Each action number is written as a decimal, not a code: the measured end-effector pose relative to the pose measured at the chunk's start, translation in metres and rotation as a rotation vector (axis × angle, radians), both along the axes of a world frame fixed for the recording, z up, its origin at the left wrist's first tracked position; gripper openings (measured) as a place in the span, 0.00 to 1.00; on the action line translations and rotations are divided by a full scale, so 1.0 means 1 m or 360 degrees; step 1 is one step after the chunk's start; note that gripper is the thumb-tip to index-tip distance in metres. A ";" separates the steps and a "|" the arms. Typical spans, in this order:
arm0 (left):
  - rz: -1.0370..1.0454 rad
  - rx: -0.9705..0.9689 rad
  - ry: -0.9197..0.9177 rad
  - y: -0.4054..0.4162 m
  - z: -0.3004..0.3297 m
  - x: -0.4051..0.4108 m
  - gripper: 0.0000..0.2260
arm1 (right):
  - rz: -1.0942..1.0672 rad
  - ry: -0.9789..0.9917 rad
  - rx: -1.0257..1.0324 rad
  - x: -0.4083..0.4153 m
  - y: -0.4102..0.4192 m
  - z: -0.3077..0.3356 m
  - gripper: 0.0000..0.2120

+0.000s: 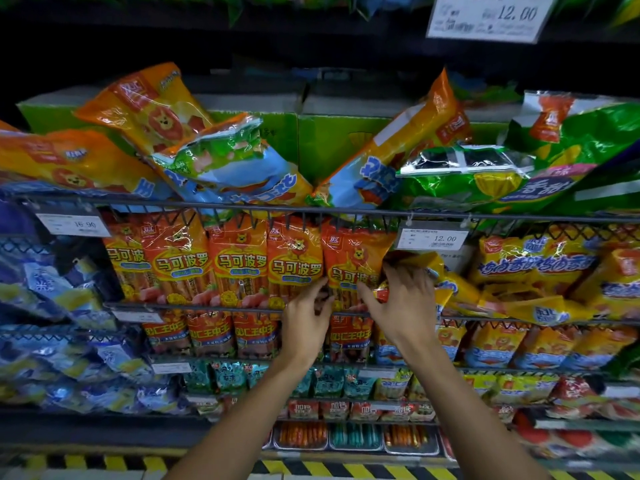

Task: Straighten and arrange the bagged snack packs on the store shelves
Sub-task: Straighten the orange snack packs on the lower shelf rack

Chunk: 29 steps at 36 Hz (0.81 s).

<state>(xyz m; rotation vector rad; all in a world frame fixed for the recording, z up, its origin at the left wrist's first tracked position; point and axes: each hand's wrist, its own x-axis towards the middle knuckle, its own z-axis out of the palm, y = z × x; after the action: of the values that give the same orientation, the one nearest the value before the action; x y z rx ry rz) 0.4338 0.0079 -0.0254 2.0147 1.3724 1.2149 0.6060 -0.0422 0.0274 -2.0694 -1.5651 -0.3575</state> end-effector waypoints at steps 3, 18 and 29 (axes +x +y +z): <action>0.0008 -0.0003 0.0071 0.005 0.000 0.002 0.17 | -0.0041 -0.0018 -0.0073 -0.001 0.004 0.001 0.31; 0.0026 -0.0133 -0.0118 0.017 0.019 0.002 0.12 | 0.0044 0.0132 -0.0068 0.005 0.019 0.007 0.20; 0.0165 0.0059 0.0117 0.014 0.012 -0.004 0.14 | 0.0050 -0.0064 -0.0036 -0.001 0.010 -0.005 0.22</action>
<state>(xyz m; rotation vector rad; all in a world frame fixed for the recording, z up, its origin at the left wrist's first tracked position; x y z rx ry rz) 0.4300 0.0218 -0.0134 2.0546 1.5172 1.2299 0.6048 -0.0325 0.0226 -2.0638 -1.6305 -0.3741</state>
